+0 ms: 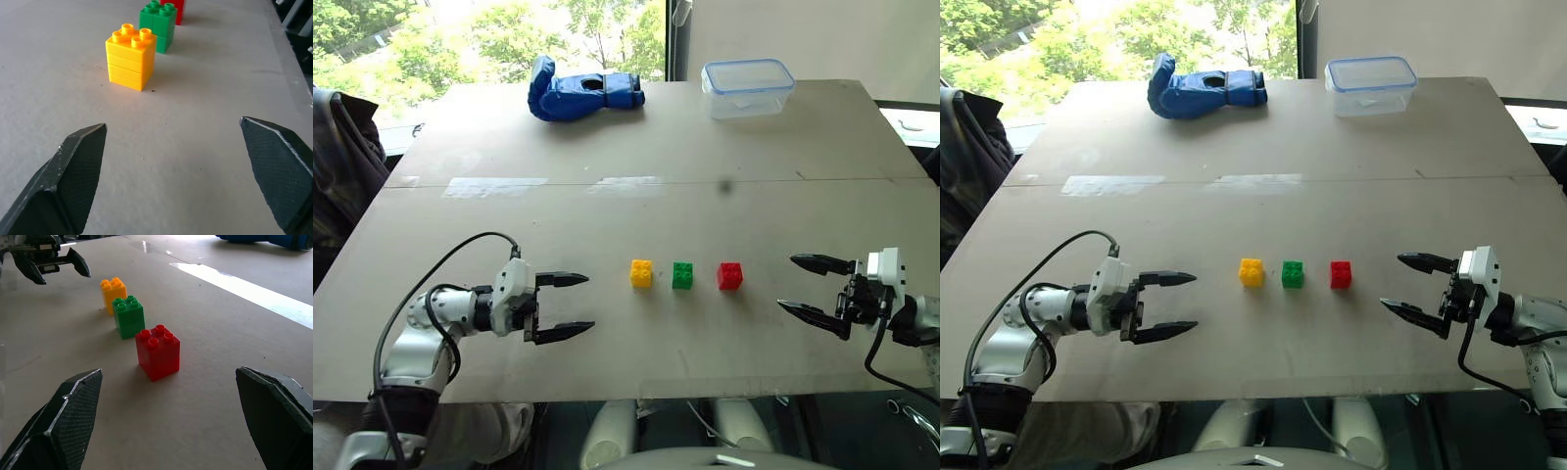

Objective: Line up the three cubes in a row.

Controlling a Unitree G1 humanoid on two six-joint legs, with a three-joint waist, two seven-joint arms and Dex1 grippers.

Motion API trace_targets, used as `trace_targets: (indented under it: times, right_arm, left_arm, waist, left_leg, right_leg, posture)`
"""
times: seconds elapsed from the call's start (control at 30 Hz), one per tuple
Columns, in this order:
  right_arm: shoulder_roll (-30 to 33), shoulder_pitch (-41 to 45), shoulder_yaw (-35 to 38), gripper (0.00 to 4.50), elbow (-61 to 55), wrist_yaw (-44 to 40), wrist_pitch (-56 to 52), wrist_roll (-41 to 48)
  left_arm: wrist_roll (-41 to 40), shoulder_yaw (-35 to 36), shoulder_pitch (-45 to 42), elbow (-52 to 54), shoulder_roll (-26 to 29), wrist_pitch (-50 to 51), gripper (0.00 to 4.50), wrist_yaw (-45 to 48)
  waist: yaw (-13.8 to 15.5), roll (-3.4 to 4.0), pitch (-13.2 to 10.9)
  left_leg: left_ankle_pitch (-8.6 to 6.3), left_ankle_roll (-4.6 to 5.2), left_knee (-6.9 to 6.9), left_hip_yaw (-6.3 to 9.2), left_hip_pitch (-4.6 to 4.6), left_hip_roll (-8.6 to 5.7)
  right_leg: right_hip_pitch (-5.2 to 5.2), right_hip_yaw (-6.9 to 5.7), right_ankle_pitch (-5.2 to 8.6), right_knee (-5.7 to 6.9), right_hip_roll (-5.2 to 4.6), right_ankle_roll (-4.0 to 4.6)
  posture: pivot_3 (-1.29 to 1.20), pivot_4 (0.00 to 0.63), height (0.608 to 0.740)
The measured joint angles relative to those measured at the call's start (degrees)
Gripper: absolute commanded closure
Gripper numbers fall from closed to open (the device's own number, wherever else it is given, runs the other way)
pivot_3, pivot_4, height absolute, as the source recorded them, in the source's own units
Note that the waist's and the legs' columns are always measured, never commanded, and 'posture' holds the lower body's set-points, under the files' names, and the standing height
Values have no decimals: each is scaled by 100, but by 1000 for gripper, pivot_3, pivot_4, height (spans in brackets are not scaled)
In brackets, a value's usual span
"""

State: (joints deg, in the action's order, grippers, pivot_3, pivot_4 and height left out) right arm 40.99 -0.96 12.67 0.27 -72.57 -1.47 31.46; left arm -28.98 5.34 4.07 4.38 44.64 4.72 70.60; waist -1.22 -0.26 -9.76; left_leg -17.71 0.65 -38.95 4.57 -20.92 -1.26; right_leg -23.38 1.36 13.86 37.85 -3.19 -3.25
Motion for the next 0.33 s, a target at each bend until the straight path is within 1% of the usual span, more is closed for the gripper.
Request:
trace_targets:
  times: [0.03, 0.1, 0.2, 0.33]
  right_arm:
    - [10, 0, 36, 0, 157, -39, 97, -44]
    - [11, -16, 84, 0, 368, -70, 220, -104]
    - [-1, -28, 106, 0, 612, -109, 357, -122]
    - [-5, -43, 128, 0, 1001, -199, 555, -188]
  left_arm:
    - [97, 100, 367, 457, -90, 284, 51, -534]
    - [398, 114, 783, 931, -207, 701, 51, -1299]
    - [608, 205, 1201, 1311, -376, 724, 51, -1769]
    - [711, 240, 1534, 1542, -451, 625, 51, -1958]
  waist:
    - [14, 1, -1]
    - [40, 1, -1]
    - [53, 3, 1]
    - [54, 4, 1]
  left_leg:
    - [0, 0, 5, -4, 2, 0]
    - [0, 0, 8, -4, 5, 1]
    - [0, -1, 10, -10, 10, 1]
    - [0, 0, 11, -14, 16, 0]
  right_leg:
    - [0, 5, 0, -2, -3, 0]
    - [1, 4, 0, -1, -2, 0]
    - [3, 5, 0, -1, 5, 1]
    - [10, 6, 0, -7, 4, 2]
  posture:
    - [0, 150, 740]
    - [0, 150, 740]
    - [0, 150, 740]
    - [0, 150, 740]
